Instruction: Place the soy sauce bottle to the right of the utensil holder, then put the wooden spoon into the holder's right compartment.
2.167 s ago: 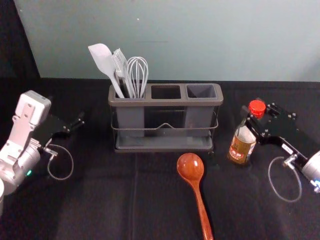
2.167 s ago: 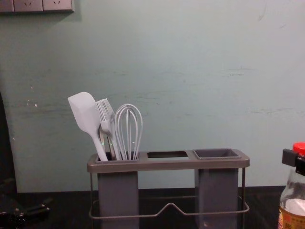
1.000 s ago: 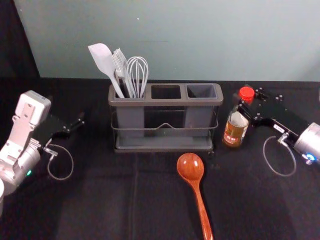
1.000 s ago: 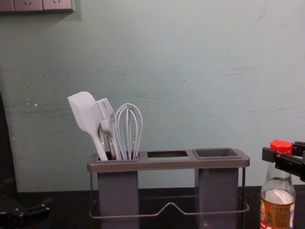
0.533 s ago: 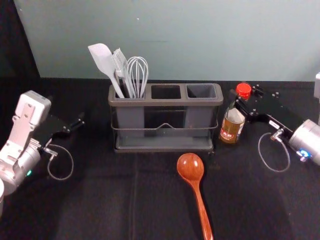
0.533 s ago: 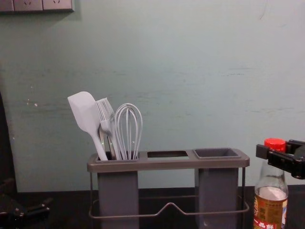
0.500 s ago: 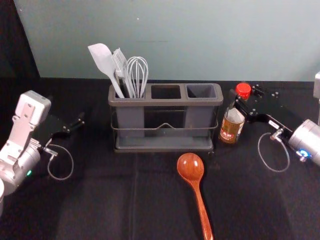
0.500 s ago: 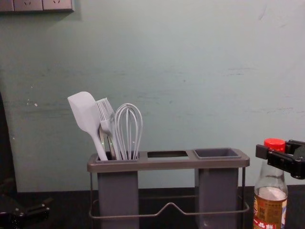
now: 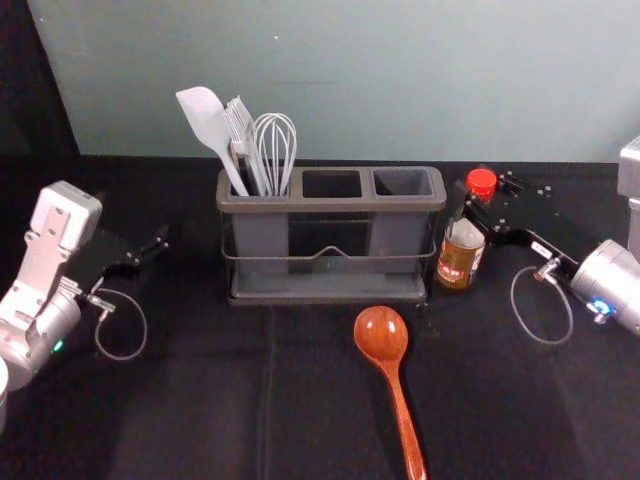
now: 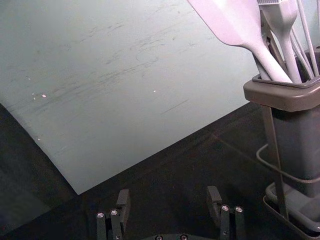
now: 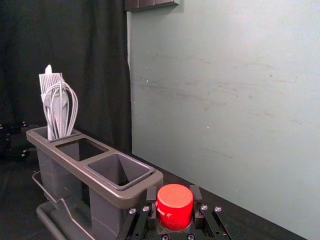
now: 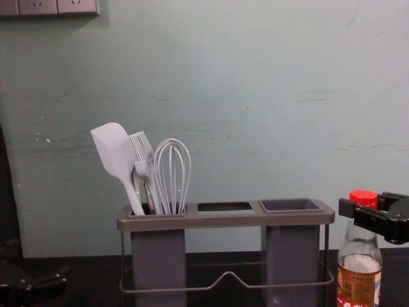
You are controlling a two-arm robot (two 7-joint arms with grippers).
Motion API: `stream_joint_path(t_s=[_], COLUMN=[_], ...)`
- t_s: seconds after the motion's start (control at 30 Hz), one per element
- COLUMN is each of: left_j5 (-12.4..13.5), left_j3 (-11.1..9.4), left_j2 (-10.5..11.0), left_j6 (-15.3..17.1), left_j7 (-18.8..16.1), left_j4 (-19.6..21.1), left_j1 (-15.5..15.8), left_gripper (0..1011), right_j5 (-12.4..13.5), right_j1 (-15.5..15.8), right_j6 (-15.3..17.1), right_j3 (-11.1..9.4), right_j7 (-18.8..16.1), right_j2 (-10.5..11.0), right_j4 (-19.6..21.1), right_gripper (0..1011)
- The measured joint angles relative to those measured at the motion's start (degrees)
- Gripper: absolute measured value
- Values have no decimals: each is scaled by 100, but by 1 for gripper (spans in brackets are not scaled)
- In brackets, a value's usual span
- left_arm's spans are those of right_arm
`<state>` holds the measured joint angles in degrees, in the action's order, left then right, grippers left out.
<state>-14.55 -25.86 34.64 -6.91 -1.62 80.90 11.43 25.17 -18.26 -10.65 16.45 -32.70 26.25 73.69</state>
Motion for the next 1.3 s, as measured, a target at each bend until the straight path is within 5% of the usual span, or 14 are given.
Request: stream_joint_path(t_s=[0.93, 1.3], left_j5=[0, 0], left_j3=[0, 0], left_j2=[0, 0], left_j6=[0, 0], left_j7=[0, 0], left_j4=[0, 0], left_j1=[0, 0], left_gripper=[1005, 1005], right_j5=[32, 92], right_j1=[29, 65], right_j6=[63, 90], right_j3=[-30, -54], right_j7=[21, 26], right_j2=[-6, -7], right_j4=[16, 57], right_gripper=[393, 703])
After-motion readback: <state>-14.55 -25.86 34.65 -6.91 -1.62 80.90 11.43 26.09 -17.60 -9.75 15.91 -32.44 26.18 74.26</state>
